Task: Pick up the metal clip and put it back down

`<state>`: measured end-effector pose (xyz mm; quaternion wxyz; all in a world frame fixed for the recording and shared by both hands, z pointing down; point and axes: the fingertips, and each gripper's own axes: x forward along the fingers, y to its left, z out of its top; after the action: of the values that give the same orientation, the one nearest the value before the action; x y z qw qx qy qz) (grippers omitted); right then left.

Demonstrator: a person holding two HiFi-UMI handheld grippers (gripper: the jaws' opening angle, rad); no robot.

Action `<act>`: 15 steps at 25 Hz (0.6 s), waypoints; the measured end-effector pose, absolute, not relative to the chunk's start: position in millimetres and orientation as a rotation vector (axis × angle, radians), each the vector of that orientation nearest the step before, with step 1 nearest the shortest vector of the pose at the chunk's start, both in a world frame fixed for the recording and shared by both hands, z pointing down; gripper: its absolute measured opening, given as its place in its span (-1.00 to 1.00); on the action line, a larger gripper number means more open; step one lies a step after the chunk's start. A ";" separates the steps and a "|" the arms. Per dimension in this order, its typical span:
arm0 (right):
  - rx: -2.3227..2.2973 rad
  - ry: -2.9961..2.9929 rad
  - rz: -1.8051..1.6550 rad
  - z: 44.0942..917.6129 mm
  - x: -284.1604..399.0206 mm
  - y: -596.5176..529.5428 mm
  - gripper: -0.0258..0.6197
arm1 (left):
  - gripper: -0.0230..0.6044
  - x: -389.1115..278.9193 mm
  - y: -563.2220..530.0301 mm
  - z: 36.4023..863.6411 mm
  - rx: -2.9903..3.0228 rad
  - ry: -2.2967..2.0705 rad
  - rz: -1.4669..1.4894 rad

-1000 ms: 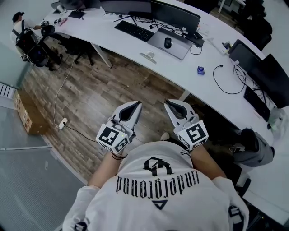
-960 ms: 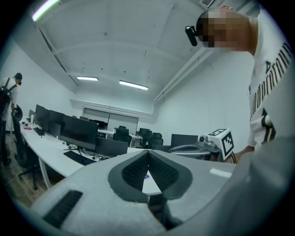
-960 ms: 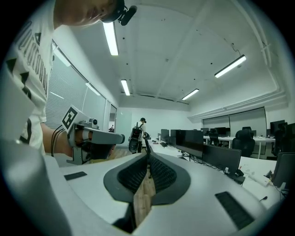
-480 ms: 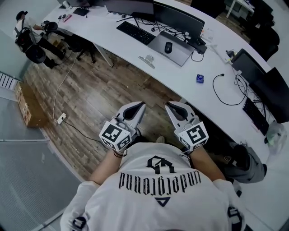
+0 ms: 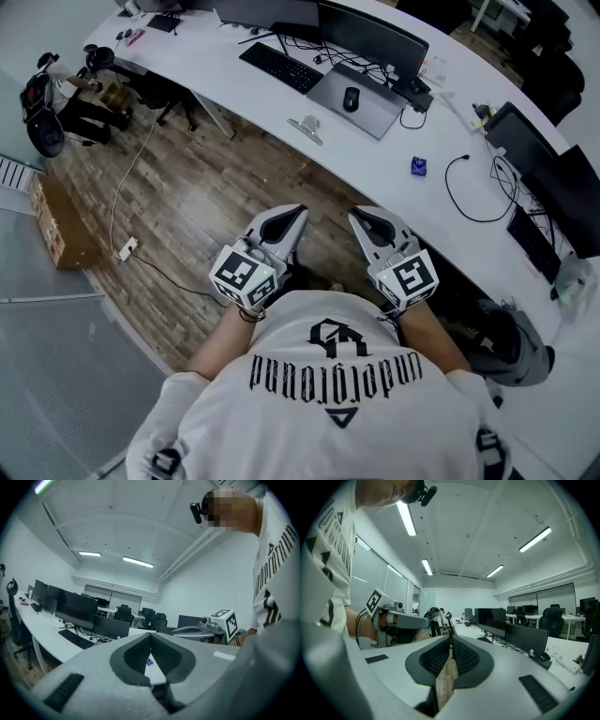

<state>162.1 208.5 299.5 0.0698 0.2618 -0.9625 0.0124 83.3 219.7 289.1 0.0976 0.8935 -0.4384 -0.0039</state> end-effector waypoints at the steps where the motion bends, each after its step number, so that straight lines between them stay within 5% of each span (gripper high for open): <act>1: 0.791 -2.895 0.038 300.3 160.8 204.7 -0.83 | -0.88 81.9 215.8 289.9 2.645 -1.295 -0.013; 15: 0.854 -2.875 0.021 296.5 106.1 140.8 -0.83 | -0.88 29.0 148.6 290.3 2.674 -1.237 -0.038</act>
<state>106.1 140.8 296.5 0.0711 0.2840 -0.9561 0.0071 29.0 148.6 290.3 0.0973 0.9032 -0.4178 -0.0129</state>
